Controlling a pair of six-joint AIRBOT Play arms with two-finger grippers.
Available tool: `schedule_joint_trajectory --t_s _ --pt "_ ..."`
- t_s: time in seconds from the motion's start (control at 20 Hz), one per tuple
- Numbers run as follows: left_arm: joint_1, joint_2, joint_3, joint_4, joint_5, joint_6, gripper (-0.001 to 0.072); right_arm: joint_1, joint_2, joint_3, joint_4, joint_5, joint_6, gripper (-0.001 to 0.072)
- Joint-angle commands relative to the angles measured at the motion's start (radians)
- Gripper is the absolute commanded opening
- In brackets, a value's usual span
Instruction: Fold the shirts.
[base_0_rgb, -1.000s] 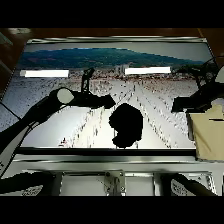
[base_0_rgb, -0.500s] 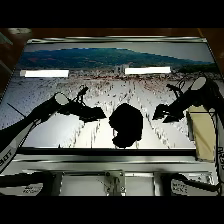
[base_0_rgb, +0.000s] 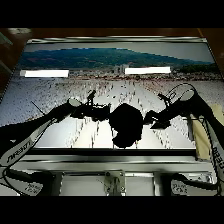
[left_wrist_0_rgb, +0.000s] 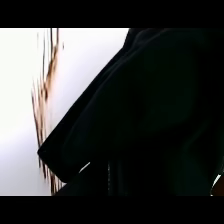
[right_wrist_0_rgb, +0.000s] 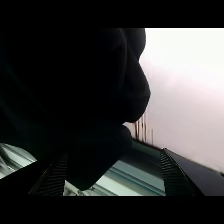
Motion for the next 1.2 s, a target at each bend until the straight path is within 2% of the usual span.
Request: schedule_joint_trajectory --t_s 0.0,0.2,0.25,0.3,0.35,0.4,0.55,0.7,0.8,0.85,0.95,1.05,1.15 --pt "-0.005 -0.018 0.025 -0.040 0.013 0.043 0.0049 0.073 0.000 -0.057 0.032 -0.084 -0.014 0.0686" --pt "-0.005 -0.016 0.025 -0.039 0.010 0.059 0.0040 0.173 0.000 -0.069 0.060 -0.162 -0.014 0.0685" --pt "-0.005 -0.016 0.025 -0.039 0.011 0.059 0.0040 0.192 0.000 -0.069 0.061 -0.180 -0.008 0.0650" --pt "-0.005 -0.016 0.025 -0.039 0.011 0.060 0.0039 0.208 0.000 -0.069 0.061 -0.190 -0.008 0.0406" --pt "-0.005 -0.016 0.025 -0.039 0.011 0.060 0.0039 0.223 0.000 -0.069 0.061 -0.204 -0.005 0.0107" --pt "-0.005 -0.015 0.025 -0.039 0.010 0.060 0.0039 0.233 0.000 -0.068 0.065 -0.210 -0.003 0.0064" --pt "-0.005 0.017 0.024 0.000 0.044 0.062 0.0037 0.235 0.020 -0.059 0.061 -0.158 -0.011 0.0060" --pt "-0.005 0.150 0.025 0.097 0.120 0.058 0.0036 0.235 0.106 0.034 -0.007 -0.055 -0.015 0.0059" --pt "0.001 0.290 0.026 0.150 0.165 0.085 0.0036 0.235 0.195 0.155 -0.064 -0.016 -0.038 0.0059" --pt "0.003 0.383 0.034 0.200 0.188 0.164 0.0036 0.235 0.248 0.228 -0.083 0.003 -0.067 0.0059" --pt "0.016 0.573 0.066 0.315 0.251 0.173 0.0037 0.235 0.353 0.376 -0.118 0.024 -0.137 0.0059" --pt "0.056 0.737 0.117 0.335 0.282 0.166 0.0037 0.235 0.452 0.515 -0.203 -0.009 -0.107 0.0059" --pt "0.076 0.874 0.187 0.389 0.275 0.167 0.0037 0.235 0.535 0.618 -0.222 -0.107 -0.016 0.0059"
